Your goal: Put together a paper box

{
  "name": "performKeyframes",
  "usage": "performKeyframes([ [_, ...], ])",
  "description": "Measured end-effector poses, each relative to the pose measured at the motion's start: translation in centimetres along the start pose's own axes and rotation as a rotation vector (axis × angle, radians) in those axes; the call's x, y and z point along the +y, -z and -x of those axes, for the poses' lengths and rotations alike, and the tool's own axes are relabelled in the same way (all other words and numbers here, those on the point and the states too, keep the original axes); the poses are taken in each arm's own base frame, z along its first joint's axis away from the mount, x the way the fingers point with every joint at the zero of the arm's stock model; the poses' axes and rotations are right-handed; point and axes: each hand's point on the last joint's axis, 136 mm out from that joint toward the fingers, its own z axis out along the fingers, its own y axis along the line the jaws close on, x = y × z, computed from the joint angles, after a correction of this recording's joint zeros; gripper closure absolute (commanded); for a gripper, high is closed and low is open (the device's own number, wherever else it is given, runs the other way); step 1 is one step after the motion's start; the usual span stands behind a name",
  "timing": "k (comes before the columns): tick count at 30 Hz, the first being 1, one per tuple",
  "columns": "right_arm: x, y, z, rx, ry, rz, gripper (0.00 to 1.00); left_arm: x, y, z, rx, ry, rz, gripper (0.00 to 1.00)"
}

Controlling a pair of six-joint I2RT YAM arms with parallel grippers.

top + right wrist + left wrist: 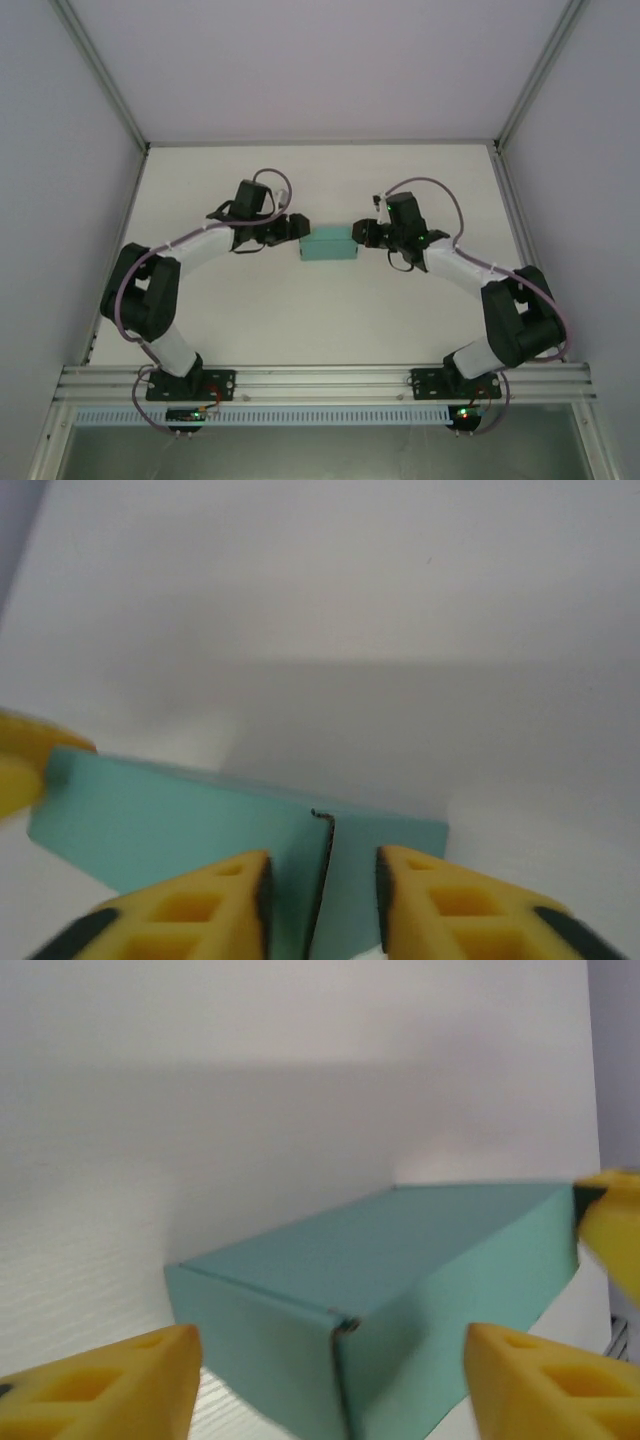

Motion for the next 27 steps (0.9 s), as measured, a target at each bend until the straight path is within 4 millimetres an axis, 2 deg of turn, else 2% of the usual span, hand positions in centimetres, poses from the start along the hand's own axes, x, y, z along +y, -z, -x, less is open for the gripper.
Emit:
performKeyframes([
  [1,0.3,0.2,0.2,0.020,0.014,-0.003,0.49,-0.3,0.2,0.5,-0.009,-0.018,0.007,0.04],
  [2,0.7,0.4,0.7,0.034,0.036,-0.005,0.45,-0.6,0.4,1.1,-0.022,-0.035,0.012,0.00],
  [5,2.1,1.5,3.0,0.021,0.094,0.003,0.36,-1.1,1.2,2.5,-0.059,-0.077,0.043,0.01],
  [6,2.7,1.8,3.9,0.009,0.118,0.010,0.27,-1.1,1.5,2.8,-0.069,-0.090,0.060,0.00],
  [7,3.2,2.1,4.5,-0.002,0.155,0.023,0.02,-1.1,1.9,3.1,-0.080,-0.101,0.079,0.00],
  [8,3.8,2.4,5.1,-0.011,0.222,0.039,0.01,-1.0,2.4,3.5,-0.097,-0.116,0.104,0.00],
  [10,4.8,2.7,5.5,-0.019,0.372,0.060,0.01,-0.7,3.5,4.1,-0.128,-0.134,0.148,0.00],
  [12,6.1,2.6,4.6,0.000,0.575,0.078,0.01,0.1,5.0,4.6,-0.165,-0.136,0.203,0.00],
  [15,8.3,1.6,1.2,0.073,0.907,0.112,0.01,2.5,8.0,5.6,-0.246,-0.111,0.304,0.00],
  [18,9.6,-0.2,-1.8,0.179,1.162,0.146,0.01,6.0,10.8,5.2,-0.302,-0.060,0.424,0.00],
  [20,9.4,-1.8,-2.3,0.253,1.266,0.140,0.01,8.4,12.1,4.1,-0.310,-0.021,0.503,0.01],
  [23,8.0,-4.5,-1.5,0.345,1.361,0.083,0.04,10.9,12.9,2.0,-0.292,0.018,0.584,0.01],
  [25,7.0,-6.0,-1.4,0.413,1.403,0.056,0.12,12.1,13.2,0.7,-0.274,0.039,0.620,0.00],
  [27,6.1,-7.2,-1.6,0.474,1.428,0.041,0.25,12.9,13.4,-0.1,-0.263,0.053,0.644,0.00],
])
